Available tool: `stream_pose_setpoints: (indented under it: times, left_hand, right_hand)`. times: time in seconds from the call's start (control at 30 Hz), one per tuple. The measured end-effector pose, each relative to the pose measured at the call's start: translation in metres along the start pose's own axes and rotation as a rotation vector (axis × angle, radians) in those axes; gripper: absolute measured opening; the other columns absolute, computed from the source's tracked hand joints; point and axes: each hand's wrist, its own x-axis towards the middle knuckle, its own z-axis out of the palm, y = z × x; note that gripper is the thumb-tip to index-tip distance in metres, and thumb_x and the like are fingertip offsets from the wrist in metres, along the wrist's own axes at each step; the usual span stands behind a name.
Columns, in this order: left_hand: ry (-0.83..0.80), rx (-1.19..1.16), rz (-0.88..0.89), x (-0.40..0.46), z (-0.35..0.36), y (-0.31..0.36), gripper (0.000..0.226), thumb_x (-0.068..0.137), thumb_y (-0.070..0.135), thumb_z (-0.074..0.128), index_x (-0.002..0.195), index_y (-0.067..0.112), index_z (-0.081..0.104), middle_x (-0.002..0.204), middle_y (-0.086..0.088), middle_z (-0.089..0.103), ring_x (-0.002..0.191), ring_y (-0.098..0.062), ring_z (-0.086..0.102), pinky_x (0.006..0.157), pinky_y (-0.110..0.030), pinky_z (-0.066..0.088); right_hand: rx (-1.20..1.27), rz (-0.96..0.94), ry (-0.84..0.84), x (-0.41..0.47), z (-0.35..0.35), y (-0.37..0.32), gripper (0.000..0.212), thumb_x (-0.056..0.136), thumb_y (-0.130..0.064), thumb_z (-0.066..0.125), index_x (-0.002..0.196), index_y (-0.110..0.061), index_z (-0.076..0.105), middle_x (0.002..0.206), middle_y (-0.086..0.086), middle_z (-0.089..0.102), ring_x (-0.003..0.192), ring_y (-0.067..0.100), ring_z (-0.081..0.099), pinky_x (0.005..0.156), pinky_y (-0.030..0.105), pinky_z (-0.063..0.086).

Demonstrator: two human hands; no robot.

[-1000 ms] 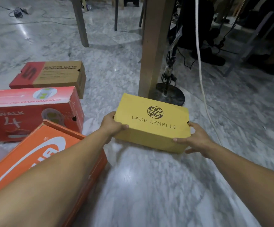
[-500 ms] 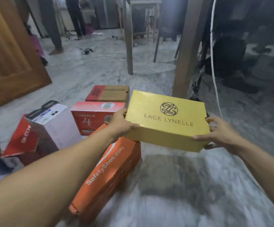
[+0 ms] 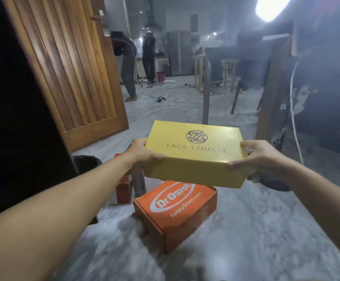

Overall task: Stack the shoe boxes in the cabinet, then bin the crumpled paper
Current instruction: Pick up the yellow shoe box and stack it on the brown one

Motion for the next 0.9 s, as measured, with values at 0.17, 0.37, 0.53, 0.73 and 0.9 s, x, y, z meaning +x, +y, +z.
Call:
stream_pose_setpoints:
  times: [0.17, 0.37, 0.53, 0.73, 0.9]
  left_hand:
    - [0.109, -0.030, -0.070, -0.054, -0.071, -0.001, 0.044, 0.076, 0.018, 0.082, 0.106, 0.019, 0.049, 0.105, -0.003, 0.059, 0.095, -0.021, 0.059, 0.077, -0.031, 0.049]
    - [0.179, 0.090, -0.248, -0.115, -0.156, -0.013, 0.071, 0.066, 0.028, 0.088, 0.122, 0.010, 0.048, 0.117, -0.007, 0.058, 0.111, -0.028, 0.056, 0.084, -0.053, 0.056]
    - [0.258, 0.141, -0.375, -0.164, -0.219, -0.007, 0.073, 0.060, 0.033, 0.090, 0.120, 0.007, 0.056, 0.118, -0.008, 0.061, 0.115, -0.029, 0.054, 0.086, -0.058, 0.053]
    - [0.504, 0.183, -0.467, -0.202, -0.278, 0.016, 0.093, 0.063, 0.047, 0.086, 0.135, 0.009, 0.042, 0.133, -0.011, 0.050, 0.117, -0.031, 0.050, 0.088, -0.055, 0.052]
    - [0.783, 0.136, -0.400, -0.224, -0.326, 0.046, 0.081, 0.071, 0.038, 0.084, 0.136, 0.011, 0.043, 0.134, -0.011, 0.050, 0.108, -0.027, 0.048, 0.070, -0.041, 0.044]
  right_hand:
    - [-0.006, -0.076, -0.068, -0.033, 0.030, -0.067, 0.075, 0.060, -0.015, 0.092, 0.127, -0.012, 0.058, 0.097, 0.008, 0.067, 0.082, 0.025, 0.070, 0.067, 0.051, 0.061]
    - [-0.031, -0.174, -0.214, -0.052, 0.082, -0.130, 0.101, 0.049, -0.016, 0.096, 0.138, -0.008, 0.048, 0.111, 0.016, 0.062, 0.077, 0.032, 0.072, 0.059, 0.050, 0.061]
    - [-0.018, -0.272, -0.323, -0.065, 0.128, -0.176, 0.103, 0.046, -0.018, 0.097, 0.136, -0.006, 0.049, 0.095, 0.021, 0.069, 0.073, 0.035, 0.073, 0.057, 0.052, 0.060]
    - [0.031, -0.385, -0.423, -0.084, 0.170, -0.240, 0.099, 0.053, -0.019, 0.095, 0.137, -0.002, 0.046, 0.092, 0.019, 0.067, 0.071, 0.035, 0.072, 0.058, 0.049, 0.061]
    - [0.056, -0.453, -0.437, -0.100, 0.192, -0.295, 0.088, 0.059, -0.028, 0.090, 0.134, -0.004, 0.050, 0.093, 0.004, 0.060, 0.080, 0.031, 0.068, 0.065, 0.047, 0.062]
